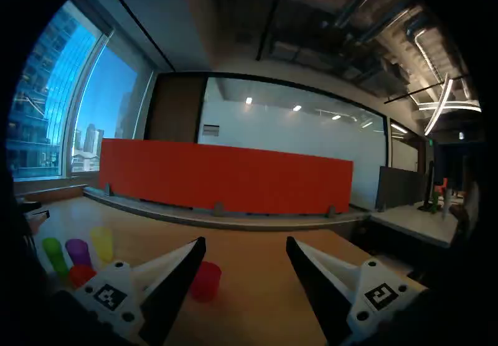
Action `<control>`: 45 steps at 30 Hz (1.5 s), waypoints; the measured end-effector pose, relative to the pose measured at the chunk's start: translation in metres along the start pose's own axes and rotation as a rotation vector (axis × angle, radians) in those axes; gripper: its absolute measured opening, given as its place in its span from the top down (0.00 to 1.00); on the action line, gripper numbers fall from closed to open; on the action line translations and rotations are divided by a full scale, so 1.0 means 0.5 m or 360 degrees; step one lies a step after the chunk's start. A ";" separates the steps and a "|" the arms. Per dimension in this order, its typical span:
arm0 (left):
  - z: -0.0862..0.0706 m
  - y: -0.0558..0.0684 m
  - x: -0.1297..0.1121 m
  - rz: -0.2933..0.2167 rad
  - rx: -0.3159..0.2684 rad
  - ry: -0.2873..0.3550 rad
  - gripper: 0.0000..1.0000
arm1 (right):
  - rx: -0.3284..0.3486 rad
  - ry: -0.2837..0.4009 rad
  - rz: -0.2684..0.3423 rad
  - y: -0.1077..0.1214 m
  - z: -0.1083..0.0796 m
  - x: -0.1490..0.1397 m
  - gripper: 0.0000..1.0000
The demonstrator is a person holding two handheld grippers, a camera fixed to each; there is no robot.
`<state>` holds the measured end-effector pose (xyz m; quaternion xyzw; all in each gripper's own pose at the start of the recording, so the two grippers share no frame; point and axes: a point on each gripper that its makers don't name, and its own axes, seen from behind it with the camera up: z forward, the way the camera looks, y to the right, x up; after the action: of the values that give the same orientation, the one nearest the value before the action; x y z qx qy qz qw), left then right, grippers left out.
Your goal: Pour water
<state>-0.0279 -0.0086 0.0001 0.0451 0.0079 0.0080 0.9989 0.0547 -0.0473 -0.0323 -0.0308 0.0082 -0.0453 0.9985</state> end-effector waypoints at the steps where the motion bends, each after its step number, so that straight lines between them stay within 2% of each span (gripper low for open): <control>1: 0.000 0.000 0.000 0.0001 0.0000 0.0000 0.02 | -0.0002 -0.0001 0.0001 0.001 0.000 -0.001 0.00; 15: -0.001 0.002 -0.004 0.0005 -0.0002 -0.0005 0.02 | -0.0010 0.0010 0.0003 0.021 -0.008 -0.009 0.00; 27: -0.001 0.002 -0.003 0.0006 -0.0002 -0.0005 0.02 | 0.0043 0.0041 -0.0049 0.019 -0.016 -0.028 0.00; 36: 0.000 0.002 -0.002 0.0006 -0.0002 -0.0005 0.02 | 0.0055 0.0081 -0.0038 0.015 0.010 -0.040 0.00; 45: 0.000 0.002 -0.002 0.0006 -0.0002 -0.0005 0.02 | 0.0067 0.0107 0.0035 0.021 0.033 -0.079 0.00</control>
<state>-0.0290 -0.0077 0.0001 0.0444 0.0064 0.0098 0.9989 0.0164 -0.0324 -0.0159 -0.0082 0.0410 -0.0356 0.9985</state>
